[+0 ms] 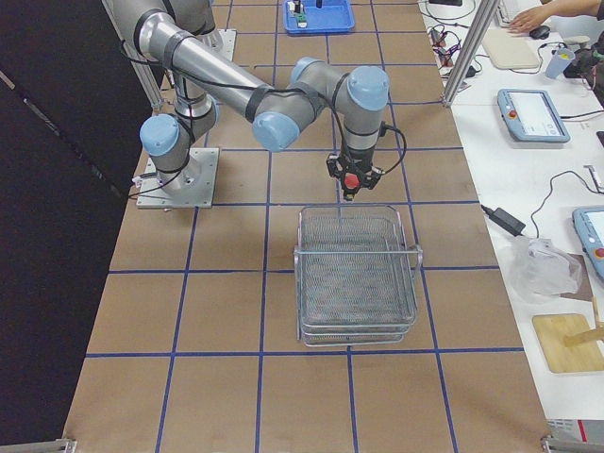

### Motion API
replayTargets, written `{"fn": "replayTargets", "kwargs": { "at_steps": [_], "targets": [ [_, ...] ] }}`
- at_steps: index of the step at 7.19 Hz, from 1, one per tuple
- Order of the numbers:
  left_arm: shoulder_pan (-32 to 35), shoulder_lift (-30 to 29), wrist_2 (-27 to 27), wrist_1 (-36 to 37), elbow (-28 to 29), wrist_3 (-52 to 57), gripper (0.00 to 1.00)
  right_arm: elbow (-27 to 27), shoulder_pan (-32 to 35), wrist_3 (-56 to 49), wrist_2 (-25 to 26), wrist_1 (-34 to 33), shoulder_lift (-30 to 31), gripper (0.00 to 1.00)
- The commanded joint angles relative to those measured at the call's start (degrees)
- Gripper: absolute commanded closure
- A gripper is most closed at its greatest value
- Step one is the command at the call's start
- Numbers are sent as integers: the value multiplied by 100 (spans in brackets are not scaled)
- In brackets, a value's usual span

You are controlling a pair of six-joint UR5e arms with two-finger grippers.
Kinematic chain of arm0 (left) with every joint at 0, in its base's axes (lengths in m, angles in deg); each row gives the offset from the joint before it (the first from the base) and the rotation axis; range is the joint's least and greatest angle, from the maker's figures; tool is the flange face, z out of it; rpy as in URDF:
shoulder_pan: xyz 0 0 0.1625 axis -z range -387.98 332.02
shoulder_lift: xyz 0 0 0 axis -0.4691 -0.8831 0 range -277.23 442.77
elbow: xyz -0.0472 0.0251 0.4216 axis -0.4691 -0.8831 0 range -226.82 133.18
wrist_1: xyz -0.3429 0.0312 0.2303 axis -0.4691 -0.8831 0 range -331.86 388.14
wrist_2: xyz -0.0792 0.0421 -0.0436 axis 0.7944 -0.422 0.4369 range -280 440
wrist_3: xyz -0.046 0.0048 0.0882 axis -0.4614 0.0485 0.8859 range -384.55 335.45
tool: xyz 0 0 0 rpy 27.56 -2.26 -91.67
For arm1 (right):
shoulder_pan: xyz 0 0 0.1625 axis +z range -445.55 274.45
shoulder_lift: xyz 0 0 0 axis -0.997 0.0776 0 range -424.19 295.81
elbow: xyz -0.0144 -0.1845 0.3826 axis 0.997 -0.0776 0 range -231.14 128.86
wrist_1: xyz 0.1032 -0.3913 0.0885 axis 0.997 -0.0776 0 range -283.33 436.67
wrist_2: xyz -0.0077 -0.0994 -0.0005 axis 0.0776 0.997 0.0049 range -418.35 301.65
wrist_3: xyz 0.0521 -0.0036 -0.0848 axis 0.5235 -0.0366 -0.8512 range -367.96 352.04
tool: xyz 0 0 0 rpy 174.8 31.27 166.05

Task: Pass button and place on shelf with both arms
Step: 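Carry the red button with the right gripper over the mesh basket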

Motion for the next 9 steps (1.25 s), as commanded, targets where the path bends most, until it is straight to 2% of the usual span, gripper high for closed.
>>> {"fn": "replayTargets", "kwargs": {
  "at_steps": [1, 2, 3, 4, 5, 6, 8, 9],
  "targets": [
    [14, 19, 43, 23, 2, -13, 0, -2, -135, -95, 11, -168, -170, 100],
    [5, 45, 69, 23, 19, -22, 0, 7, -178, -86, 10, -177, -248, 100],
    [-4, 45, 296, 23, 10, -13, 0, 7, -187, -86, -42, -185, -301, 94],
    [-21, 45, 298, 32, 45, -4, 0, 7, -196, -69, -112, -185, -319, 67],
    [-30, 80, 272, 23, 54, 5, 0, 16, -196, -60, -113, -177, -320, 35],
    [-30, 98, 280, 23, 28, 5, 0, 16, -196, -25, -113, -177, -311, 15],
    [-30, 142, 271, 23, 19, 5, 0, -2, -170, 19, -113, -133, -84, 9],
    [-21, 160, 254, 23, 36, 22, 0, 42, -118, 402, -182, -72, 222, 8]
  ]
}}
